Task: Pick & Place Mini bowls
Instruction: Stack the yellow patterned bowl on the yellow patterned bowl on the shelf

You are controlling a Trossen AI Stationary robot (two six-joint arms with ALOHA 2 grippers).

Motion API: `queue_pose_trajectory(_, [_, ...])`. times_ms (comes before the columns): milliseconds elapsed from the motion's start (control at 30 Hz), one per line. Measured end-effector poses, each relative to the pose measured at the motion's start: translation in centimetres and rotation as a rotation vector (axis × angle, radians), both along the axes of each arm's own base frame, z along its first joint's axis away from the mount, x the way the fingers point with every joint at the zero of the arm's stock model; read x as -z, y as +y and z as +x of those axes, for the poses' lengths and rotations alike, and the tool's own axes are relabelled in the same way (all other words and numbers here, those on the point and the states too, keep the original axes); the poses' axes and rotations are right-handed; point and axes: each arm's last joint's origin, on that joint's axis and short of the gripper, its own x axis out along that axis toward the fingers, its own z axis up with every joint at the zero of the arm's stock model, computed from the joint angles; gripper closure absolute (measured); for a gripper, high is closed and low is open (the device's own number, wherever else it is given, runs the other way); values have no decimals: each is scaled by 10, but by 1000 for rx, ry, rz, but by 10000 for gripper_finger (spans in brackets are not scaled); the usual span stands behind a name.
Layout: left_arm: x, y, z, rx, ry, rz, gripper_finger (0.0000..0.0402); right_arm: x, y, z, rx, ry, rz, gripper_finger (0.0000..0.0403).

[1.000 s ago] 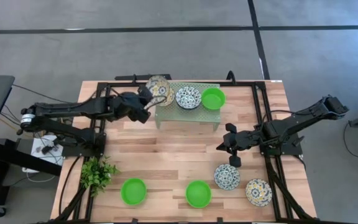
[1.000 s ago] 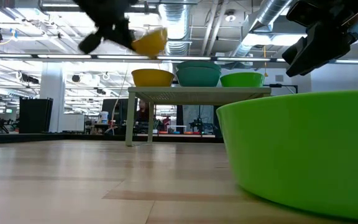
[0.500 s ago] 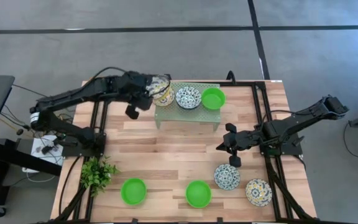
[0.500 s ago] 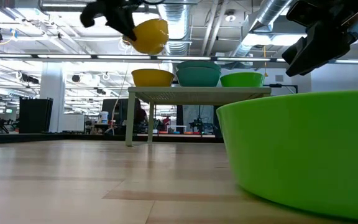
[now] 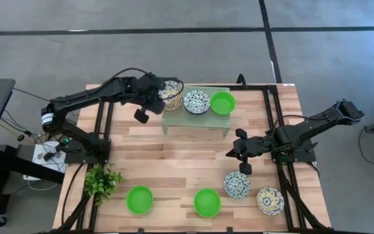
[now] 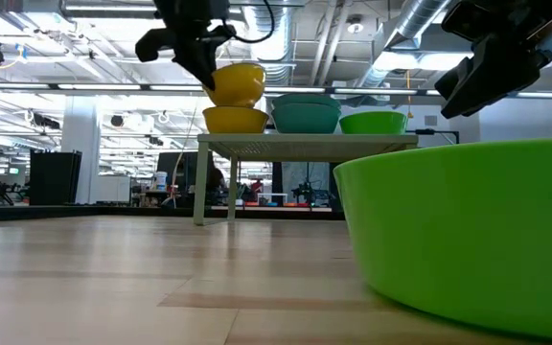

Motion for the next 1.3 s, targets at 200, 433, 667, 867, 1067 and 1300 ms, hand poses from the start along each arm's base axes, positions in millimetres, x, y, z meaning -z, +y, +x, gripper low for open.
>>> queue_pose_trajectory(200, [9,-1,-6,-2,114,-32,389,0,0,0,0,0,0,401])
queue_pose_trajectory(433, [16,0,0,14,138,-52,389,0,0,0,0,0,0,401])
queue_pose_trajectory(667, [30,4,13,32,186,-54,388,0,0,0,-8,0,-9,401])
queue_pose_trajectory(867, [28,2,17,24,134,-35,372,0,0,0,-30,-1,-34,401])
queue_pose_trajectory(1067, [24,-2,18,-46,81,-60,358,0,0,0,-30,-2,-33,401])
queue_pose_trajectory(1300, [23,-8,21,-101,89,41,345,0,0,0,-29,-2,-32,401])
